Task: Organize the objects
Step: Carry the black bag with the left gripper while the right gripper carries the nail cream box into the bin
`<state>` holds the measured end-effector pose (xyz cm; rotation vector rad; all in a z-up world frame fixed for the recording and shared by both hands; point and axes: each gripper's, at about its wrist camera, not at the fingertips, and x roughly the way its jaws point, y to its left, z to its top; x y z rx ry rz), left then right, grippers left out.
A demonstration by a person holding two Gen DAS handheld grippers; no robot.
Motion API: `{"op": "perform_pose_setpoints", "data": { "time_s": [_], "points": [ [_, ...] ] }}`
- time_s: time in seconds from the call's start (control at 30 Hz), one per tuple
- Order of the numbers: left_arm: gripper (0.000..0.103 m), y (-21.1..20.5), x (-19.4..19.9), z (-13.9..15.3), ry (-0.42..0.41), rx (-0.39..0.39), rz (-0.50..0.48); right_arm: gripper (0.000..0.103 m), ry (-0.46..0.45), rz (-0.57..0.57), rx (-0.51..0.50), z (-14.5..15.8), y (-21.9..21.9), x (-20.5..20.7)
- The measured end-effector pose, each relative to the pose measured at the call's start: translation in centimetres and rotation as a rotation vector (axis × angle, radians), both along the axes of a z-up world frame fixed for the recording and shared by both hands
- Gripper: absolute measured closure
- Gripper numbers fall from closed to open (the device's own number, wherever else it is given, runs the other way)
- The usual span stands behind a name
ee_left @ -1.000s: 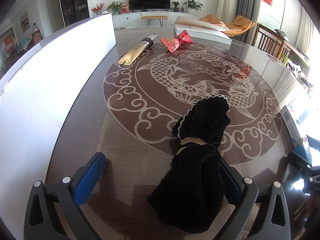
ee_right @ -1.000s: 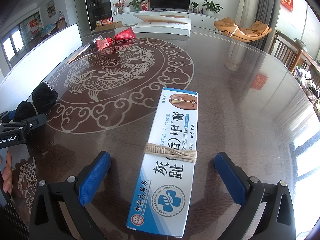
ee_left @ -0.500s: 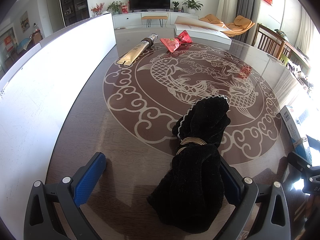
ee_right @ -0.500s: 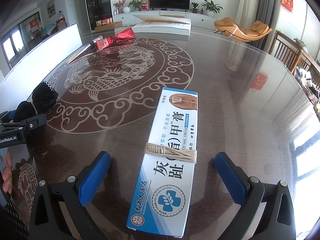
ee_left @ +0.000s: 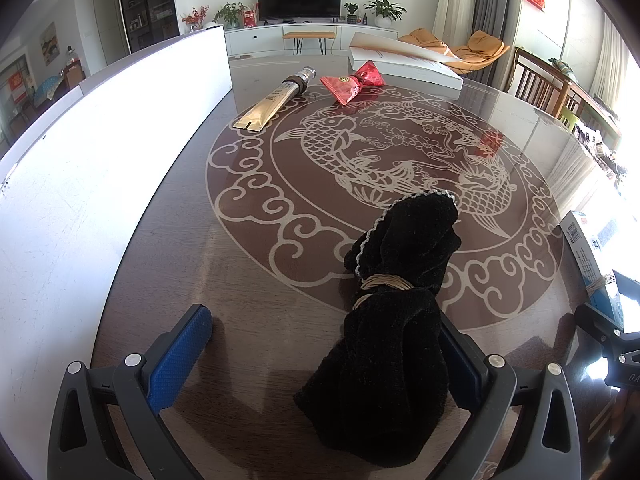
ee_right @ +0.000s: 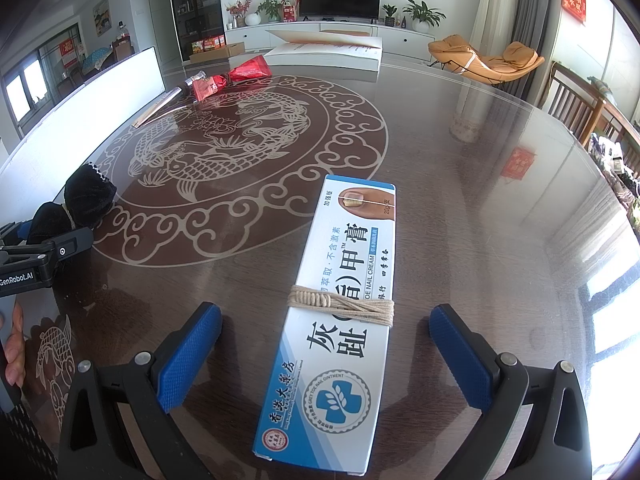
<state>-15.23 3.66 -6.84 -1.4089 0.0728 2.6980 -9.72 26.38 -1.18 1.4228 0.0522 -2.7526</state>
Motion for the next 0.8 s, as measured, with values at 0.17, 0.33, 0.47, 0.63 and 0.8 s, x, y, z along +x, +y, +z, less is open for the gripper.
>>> {"op": "perform_pose_setpoints", "data": {
  "time_s": [0.17, 0.33, 0.47, 0.63, 0.8],
  "points": [
    [0.000, 0.0, 0.0, 0.0, 0.000, 0.000, 0.000, 0.000, 0.000, 0.000, 0.000, 0.0, 0.0, 0.0],
    [0.000, 0.1, -0.1, 0.0, -0.017, -0.004, -0.008, 0.000, 0.000, 0.000, 0.000, 0.0, 0.0, 0.0],
    [0.021, 0.6, -0.1, 0.6, -0.028, -0.011, -0.049, 0.000, -0.043, 0.011, -0.001, 0.2, 0.0, -0.6],
    [0.078, 1.4, 0.3, 1.3, -0.003, -0.015, -0.062, 0.058, -0.060, 0.024, 0.003, 1.3, 0.5, -1.4],
    [0.078, -0.9, 3.5, 3.2, 0.070, 0.180, -0.067, 0.059, -0.064, 0.062, -0.056, 2.8, 0.5, -1.2]
  ]
}}
